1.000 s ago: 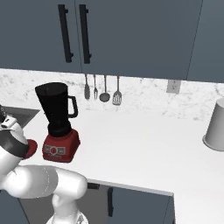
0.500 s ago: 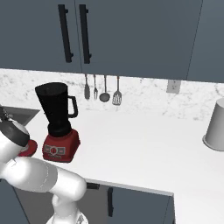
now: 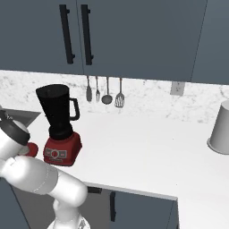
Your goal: Close the lid blender by securely placing the lid on top.
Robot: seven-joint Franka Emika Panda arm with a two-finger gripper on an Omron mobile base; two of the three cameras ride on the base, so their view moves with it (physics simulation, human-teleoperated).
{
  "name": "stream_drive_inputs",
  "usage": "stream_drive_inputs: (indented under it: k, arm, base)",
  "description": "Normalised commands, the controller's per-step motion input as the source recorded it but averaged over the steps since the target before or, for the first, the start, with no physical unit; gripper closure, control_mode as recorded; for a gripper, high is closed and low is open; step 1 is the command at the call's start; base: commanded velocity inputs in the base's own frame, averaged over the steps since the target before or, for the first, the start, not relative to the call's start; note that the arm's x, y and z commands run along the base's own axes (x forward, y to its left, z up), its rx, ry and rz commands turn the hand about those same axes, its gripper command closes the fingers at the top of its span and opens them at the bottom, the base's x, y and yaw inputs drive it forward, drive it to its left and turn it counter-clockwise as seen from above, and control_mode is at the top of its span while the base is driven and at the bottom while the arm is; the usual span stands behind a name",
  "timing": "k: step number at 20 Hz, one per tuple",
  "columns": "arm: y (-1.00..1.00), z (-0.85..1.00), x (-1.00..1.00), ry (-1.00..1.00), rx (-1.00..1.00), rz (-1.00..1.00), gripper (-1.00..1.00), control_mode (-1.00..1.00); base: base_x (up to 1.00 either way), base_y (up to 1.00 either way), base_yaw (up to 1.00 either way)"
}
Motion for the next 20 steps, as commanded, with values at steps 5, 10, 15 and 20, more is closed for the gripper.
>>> stream_drive_inputs:
  k: [5, 10, 15, 20]
  arm:
    - [0.0, -0.16, 0.0, -0.03, 0.0, -0.11, -1.0, -1.0]
    - [0.0, -0.18, 0.0, -0.04, 0.0, -0.09, -1.0, -1.0]
    - [-0.02, -0.2, 0.04, -0.07, 0.0, -0.06, -1.0, -1.0]
    - [-0.09, -0.22, 0.07, -0.09, 0.0, -0.03, -1.0, -1.0]
  base:
    - [0.0, 0.0, 0.0]
    - [0.0, 0.0, 0.0]
    - [0.0, 0.0, 0.0]
    - [0.0, 0.0, 0.0]
